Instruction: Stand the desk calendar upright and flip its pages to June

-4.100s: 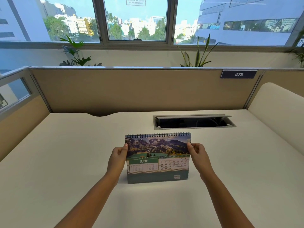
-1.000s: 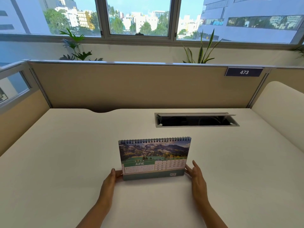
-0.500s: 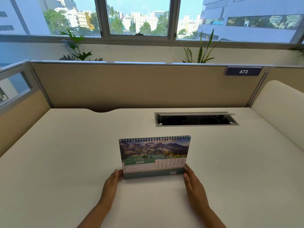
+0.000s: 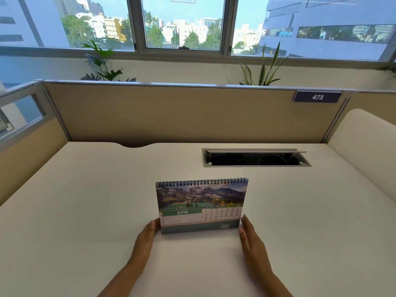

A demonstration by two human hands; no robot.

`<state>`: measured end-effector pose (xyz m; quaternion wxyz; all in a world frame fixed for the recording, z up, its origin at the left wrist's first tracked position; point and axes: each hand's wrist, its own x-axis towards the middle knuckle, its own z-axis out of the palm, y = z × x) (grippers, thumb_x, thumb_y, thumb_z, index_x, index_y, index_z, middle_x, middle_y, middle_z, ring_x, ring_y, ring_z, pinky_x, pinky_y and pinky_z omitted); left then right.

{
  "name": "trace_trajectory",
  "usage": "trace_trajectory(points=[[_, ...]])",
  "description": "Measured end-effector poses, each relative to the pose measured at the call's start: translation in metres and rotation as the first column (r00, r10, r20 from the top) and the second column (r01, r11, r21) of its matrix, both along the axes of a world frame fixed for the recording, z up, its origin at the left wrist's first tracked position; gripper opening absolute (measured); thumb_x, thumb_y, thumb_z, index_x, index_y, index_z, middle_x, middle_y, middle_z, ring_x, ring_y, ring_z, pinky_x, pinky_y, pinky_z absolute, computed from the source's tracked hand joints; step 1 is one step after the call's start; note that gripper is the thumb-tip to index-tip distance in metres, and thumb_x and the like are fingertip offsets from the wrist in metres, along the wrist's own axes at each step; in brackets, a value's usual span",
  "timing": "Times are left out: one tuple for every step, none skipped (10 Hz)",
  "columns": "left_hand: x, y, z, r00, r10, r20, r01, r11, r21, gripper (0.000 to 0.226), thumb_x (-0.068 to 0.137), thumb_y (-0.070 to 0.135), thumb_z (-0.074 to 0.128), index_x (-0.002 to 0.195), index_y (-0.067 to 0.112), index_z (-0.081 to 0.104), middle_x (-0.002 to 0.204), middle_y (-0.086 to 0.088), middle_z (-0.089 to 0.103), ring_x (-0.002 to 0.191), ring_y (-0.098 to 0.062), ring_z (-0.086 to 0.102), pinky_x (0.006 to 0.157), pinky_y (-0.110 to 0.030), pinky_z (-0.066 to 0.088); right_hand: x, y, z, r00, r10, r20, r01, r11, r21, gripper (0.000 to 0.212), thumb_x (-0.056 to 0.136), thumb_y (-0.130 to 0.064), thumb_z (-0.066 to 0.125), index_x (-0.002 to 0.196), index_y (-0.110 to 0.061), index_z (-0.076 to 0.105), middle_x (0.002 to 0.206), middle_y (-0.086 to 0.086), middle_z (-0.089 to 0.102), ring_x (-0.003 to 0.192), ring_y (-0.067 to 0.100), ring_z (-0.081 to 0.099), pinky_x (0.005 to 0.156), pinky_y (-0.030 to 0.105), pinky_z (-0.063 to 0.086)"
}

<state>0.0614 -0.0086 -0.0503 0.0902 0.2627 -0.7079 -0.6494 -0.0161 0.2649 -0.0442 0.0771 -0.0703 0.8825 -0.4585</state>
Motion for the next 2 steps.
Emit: trace_trajectory(points=[[0.002,-0.004,0.005,0.998,0.066,0.007,-0.067,0.997,0.032,0.044,0.097,0.03,0.028,0.132,0.009,0.045,0.134,-0.012,0.052,0.121,-0.026,0.05,0.102,-0.03,0.029,0.004,0.005,0.011,0.998,-0.059,-0.005,0.059,0.996,-0.066,0.052,0.094,-0.035,0.035,0.143,-0.025,0.022,0.153,-0.001,0.028,0.138,0.016,0.03,0.113,0.033,0.022],[0.0,-0.014,0.007,0.987,0.156,0.028,-0.15,0.978,-0.147,0.046,0.096,0.03,0.032,0.139,0.013,0.035,0.147,-0.01,0.038,0.133,-0.026,0.037,0.111,-0.037,0.024,0.0,0.016,0.043,0.971,-0.154,-0.181,0.136,0.985,-0.109,0.059,0.088,-0.038,0.04,0.143,-0.027,0.021,0.153,-0.001,0.026,0.139,0.018,0.029,0.113,0.038,0.024]])
